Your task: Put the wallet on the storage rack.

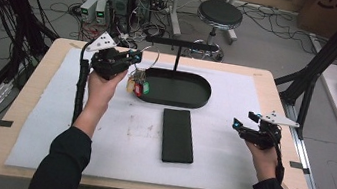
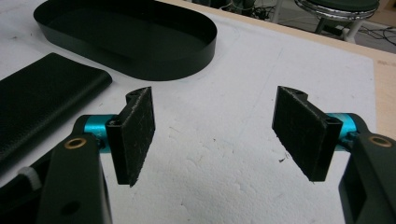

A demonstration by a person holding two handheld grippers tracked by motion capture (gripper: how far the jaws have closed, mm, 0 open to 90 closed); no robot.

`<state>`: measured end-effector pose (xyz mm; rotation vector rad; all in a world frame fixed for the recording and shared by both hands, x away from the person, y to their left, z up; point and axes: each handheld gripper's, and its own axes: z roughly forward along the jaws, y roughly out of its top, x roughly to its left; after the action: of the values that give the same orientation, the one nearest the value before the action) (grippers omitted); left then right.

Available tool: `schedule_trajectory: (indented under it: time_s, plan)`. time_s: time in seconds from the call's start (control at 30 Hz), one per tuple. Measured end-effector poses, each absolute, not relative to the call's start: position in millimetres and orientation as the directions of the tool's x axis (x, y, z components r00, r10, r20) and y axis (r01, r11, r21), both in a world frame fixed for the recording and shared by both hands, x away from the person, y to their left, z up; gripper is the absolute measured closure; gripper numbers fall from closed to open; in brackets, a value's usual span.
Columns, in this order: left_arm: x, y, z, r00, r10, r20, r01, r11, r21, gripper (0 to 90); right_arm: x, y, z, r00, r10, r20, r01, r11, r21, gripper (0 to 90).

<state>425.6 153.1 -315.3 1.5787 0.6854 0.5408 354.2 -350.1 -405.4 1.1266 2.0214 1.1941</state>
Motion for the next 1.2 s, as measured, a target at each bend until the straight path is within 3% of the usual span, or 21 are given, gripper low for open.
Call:
schedule_trajectory:
  time_s: [0.53,1.2]
  plan:
    - [448.2,159.1,-331.9,0.688,0.717,-0.107,0.143,0.011,0.990,86.4,355.0,-349.8,-405.8,-0.510,0.860,-0.028,0.390,0.260,0.883,30.4]
    - [467.0,150.4,-327.7,0.683,0.723,-0.104,0.153,-0.003,0.988,86.4,355.3,-350.2,-406.0,-0.511,0.859,-0.027,0.394,0.262,0.881,30.3]
